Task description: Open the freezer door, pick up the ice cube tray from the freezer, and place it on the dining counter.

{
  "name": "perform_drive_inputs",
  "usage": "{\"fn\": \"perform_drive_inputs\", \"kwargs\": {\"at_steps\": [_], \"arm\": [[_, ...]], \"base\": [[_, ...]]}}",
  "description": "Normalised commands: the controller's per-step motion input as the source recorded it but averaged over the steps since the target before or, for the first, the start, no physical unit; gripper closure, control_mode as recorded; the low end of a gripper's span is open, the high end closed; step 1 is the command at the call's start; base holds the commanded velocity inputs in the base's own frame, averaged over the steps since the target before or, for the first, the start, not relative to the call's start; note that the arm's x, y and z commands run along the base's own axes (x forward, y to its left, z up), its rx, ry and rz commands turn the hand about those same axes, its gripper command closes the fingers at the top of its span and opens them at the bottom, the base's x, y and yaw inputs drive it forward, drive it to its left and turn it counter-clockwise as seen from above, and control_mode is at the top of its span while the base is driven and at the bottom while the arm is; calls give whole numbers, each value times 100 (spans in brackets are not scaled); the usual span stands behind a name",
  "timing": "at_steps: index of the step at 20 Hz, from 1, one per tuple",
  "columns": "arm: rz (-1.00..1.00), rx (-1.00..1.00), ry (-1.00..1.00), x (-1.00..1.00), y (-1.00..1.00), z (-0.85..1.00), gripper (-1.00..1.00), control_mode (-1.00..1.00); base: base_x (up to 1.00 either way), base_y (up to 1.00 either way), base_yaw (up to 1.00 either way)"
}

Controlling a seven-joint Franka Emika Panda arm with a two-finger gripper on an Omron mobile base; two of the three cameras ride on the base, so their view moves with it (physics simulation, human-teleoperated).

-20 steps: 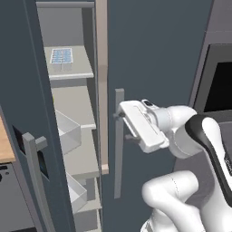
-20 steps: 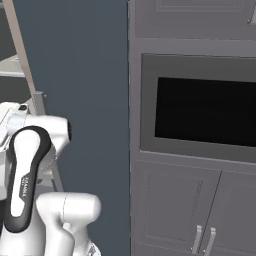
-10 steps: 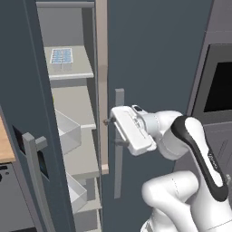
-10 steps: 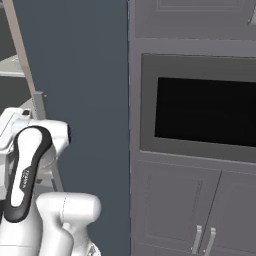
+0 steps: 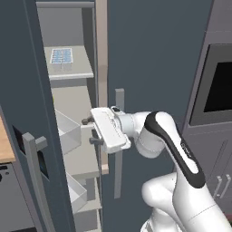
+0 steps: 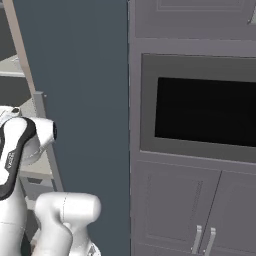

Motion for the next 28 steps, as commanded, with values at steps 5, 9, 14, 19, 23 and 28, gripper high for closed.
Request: {"fn": "perform_drive_inputs", "kwargs": {"at_steps": [5, 9, 14, 19, 23, 28], "arm": [[0, 0, 4, 2, 58, -4, -100, -100], [0, 0, 2, 0, 51, -6, -100, -100], [0, 0, 2, 0, 39, -9, -100, -100], [0, 0, 0, -14, 34, -11, -100, -100], [0, 0, 0, -23, 30, -12, -100, -100], [0, 0, -3, -21, 10, -2, -100, -100]], "base": [[0, 0, 0], [0, 0, 0], [0, 0, 0], [0, 0, 0], [0, 0, 0], [0, 0, 0]]}}
